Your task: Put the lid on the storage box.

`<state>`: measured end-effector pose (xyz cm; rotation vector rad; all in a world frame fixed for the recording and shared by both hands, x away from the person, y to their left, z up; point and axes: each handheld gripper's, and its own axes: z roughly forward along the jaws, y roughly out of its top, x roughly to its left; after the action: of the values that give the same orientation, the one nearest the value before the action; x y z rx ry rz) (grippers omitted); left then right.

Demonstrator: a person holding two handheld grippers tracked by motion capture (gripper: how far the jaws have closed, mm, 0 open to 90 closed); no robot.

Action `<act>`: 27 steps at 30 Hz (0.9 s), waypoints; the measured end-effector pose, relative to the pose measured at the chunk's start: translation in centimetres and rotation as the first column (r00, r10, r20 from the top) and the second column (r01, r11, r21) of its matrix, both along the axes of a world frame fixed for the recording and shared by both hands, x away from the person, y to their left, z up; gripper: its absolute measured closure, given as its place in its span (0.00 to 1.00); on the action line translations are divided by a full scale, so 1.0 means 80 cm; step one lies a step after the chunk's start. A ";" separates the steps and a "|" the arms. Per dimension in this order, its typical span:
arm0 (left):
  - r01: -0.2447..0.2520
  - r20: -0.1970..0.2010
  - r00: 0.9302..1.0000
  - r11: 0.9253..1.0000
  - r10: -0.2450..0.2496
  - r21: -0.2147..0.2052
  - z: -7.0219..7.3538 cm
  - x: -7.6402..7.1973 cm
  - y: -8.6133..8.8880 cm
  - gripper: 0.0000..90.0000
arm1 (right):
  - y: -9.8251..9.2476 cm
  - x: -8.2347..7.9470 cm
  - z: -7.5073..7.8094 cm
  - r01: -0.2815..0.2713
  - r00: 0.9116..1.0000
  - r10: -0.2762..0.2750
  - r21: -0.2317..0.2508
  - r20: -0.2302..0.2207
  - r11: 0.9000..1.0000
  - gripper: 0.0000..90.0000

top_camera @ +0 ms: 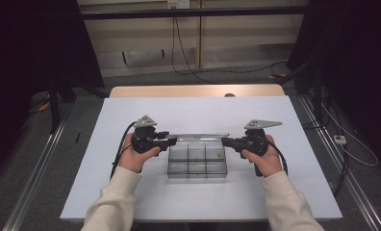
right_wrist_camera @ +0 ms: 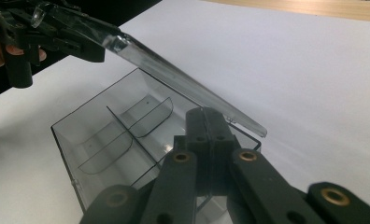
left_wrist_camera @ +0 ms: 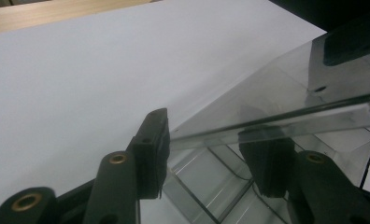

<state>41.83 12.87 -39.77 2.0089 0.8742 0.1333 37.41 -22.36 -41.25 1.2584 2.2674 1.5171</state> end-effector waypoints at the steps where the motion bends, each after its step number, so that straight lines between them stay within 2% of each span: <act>1: 0.000 -0.004 1.000 1.000 0.000 0.002 0.000 -0.001 0.001 0.58 | 0.000 0.000 0.000 -0.001 1.000 0.001 -0.001 0.000 1.000 1.00; 8: -0.001 -0.027 1.000 1.000 0.001 0.002 0.005 -0.008 0.009 0.56 | 0.001 -0.003 0.001 -0.009 1.000 0.009 -0.005 0.009 1.000 1.00; 13: -0.003 -0.053 0.999 1.000 0.002 -0.005 0.005 -0.017 0.017 0.58 | 0.001 -0.004 0.000 -0.008 1.000 0.008 0.001 0.010 1.000 1.00; 16: -0.008 -0.070 0.997 1.000 0.007 -0.010 0.004 -0.021 0.021 0.65 | 0.002 -0.005 -0.001 -0.005 1.000 0.005 0.003 0.007 1.000 1.00; 27: 0.036 -0.144 0.989 0.998 -0.042 -0.048 0.001 -0.022 0.019 0.94 | 0.008 -0.010 -0.003 -0.013 1.000 0.013 -0.008 0.011 1.000 1.00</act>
<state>40.08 14.35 -39.71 2.0106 0.9201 -0.0551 36.59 -21.76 -41.48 1.2323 2.2771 1.5145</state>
